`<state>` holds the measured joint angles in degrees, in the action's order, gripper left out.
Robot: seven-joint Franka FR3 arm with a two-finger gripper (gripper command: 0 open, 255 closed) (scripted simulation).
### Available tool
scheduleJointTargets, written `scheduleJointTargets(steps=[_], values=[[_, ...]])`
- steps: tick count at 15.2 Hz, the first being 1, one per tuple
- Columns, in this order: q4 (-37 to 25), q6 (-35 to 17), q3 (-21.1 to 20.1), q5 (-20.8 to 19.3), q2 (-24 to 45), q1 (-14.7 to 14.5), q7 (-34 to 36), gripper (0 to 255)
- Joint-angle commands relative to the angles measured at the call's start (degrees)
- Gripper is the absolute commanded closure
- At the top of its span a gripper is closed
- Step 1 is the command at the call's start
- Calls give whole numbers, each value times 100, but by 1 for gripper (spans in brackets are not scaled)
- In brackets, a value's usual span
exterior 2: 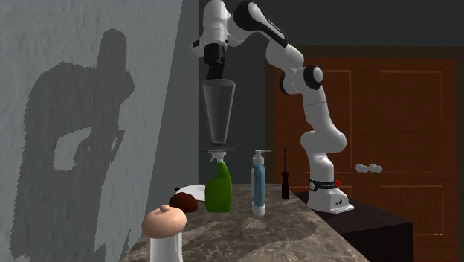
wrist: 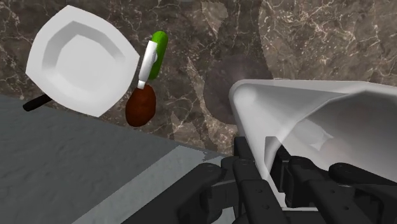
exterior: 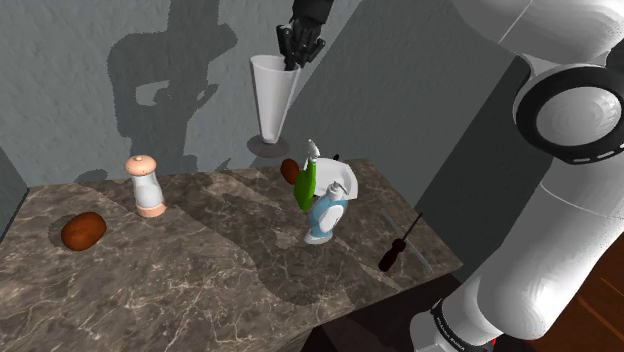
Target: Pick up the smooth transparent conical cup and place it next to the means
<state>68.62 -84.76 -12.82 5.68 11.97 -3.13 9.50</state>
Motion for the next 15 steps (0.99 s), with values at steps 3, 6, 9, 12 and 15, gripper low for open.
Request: scheduleJointTargets(steps=[3,6,9,12,15], values=[[-655,431,-12,-48,220,-39,69,255],[-624,512,28,-6,121,57,-44,255],[12,403,179,149,-359,369,-463,255],[492,362,360,262,-742,634,-886,255],[856,365,557,337,-1047,874,-1311,255]])
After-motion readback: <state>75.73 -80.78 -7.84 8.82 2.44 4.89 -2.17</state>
